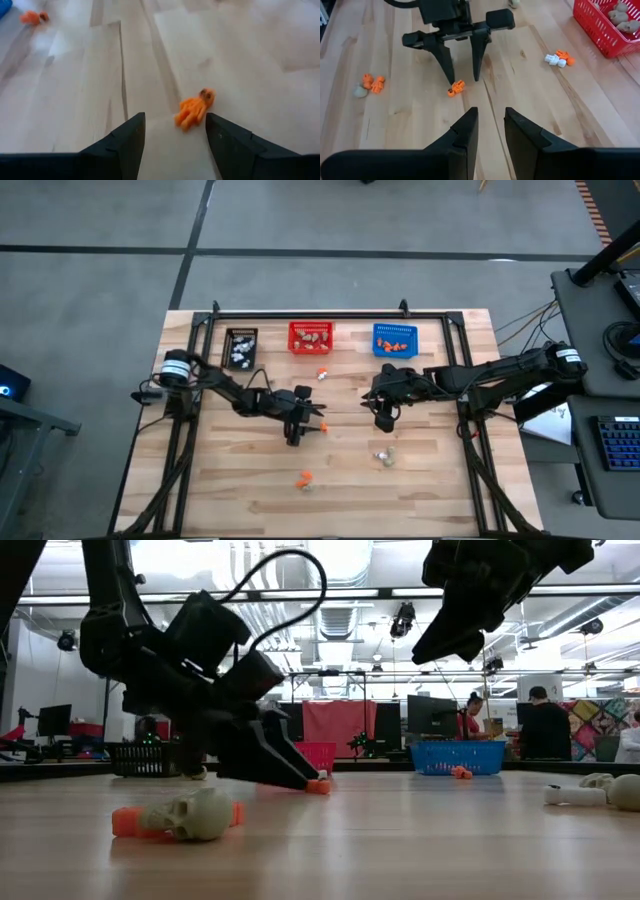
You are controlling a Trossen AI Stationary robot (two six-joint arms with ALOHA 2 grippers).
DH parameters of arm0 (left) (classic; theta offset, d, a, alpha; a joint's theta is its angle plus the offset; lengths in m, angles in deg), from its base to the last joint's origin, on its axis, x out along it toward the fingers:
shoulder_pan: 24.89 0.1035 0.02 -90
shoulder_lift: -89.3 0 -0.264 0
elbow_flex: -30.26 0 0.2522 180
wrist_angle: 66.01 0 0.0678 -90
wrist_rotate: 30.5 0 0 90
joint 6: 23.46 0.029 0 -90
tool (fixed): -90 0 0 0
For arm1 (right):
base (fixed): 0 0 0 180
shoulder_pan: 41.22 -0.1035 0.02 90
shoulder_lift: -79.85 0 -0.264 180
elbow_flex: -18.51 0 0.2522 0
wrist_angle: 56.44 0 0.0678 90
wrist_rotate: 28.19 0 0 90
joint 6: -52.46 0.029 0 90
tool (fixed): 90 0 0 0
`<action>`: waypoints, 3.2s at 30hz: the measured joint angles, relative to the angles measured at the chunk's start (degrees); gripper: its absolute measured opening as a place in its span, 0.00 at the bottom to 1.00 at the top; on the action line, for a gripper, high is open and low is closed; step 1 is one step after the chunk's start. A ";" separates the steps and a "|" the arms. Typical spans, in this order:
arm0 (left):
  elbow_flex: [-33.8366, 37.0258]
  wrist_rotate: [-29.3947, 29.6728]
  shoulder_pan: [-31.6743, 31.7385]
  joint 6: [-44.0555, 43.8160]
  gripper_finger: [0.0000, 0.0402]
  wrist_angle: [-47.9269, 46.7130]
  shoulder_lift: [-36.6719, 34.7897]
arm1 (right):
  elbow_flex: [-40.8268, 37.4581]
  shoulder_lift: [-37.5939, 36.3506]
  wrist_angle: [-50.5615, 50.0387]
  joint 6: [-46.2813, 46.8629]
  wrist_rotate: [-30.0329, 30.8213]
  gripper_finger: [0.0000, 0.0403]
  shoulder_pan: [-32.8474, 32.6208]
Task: Sort Halloween decoration
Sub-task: Put the orange skeleton toy into the blue bin
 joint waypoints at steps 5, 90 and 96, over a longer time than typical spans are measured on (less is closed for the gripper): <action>0.00 -0.20 0.27 -0.24 0.48 3.03 2.16 | 0.02 0.00 0.01 0.00 0.00 0.19 0.00; -1.84 15.79 0.10 -7.89 0.00 5.03 -6.05 | 8.57 24.37 12.83 -12.20 3.43 0.23 3.38; -1.84 15.82 0.12 -7.89 0.04 4.97 -6.05 | 8.57 24.37 12.81 -13.55 3.19 0.07 3.39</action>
